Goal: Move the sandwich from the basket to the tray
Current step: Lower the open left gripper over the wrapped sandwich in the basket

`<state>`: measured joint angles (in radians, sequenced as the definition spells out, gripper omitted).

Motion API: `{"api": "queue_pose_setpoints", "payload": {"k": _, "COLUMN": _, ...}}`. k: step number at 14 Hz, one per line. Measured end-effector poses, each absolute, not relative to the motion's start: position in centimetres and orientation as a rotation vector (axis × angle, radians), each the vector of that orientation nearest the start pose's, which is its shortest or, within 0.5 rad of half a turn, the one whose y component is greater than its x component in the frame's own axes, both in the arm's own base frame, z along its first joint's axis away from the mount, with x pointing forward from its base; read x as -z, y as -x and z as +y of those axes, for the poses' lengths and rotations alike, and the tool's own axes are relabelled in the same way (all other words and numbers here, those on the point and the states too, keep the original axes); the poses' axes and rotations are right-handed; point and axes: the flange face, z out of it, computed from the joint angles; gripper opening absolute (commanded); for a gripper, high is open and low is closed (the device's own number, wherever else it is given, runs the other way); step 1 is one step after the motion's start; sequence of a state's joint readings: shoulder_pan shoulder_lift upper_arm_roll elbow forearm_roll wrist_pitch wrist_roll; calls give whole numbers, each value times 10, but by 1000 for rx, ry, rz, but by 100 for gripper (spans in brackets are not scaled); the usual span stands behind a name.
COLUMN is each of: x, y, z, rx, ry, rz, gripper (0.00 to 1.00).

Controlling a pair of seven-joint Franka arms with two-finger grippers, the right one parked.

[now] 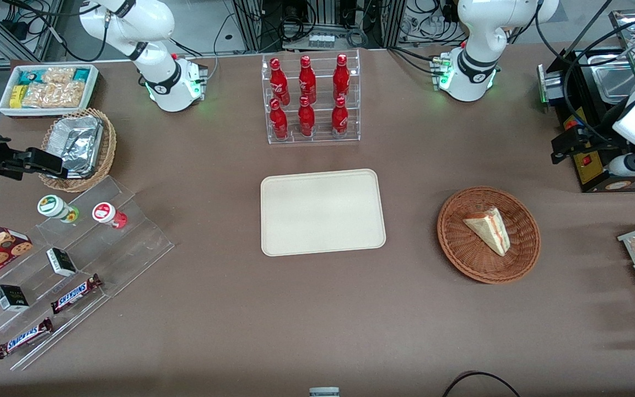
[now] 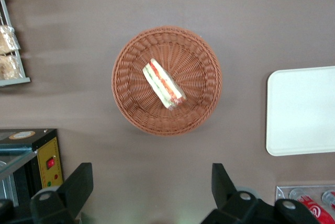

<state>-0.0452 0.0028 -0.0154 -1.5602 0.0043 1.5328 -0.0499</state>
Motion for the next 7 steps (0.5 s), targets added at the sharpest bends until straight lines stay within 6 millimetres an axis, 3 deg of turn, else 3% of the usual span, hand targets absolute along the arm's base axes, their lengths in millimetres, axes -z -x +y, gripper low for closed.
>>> {"api": "queue_pose_setpoints", "payload": {"k": 4, "x": -624, "y": -553, "z": -33, "rx": -28, "ry": 3133, "rz": 17, "gripper": 100}}
{"api": "queue_pose_setpoints", "payload": {"k": 7, "x": -598, "y": -566, "z": -33, "rx": -30, "ry": 3132, "rz": -8, "gripper": 100}}
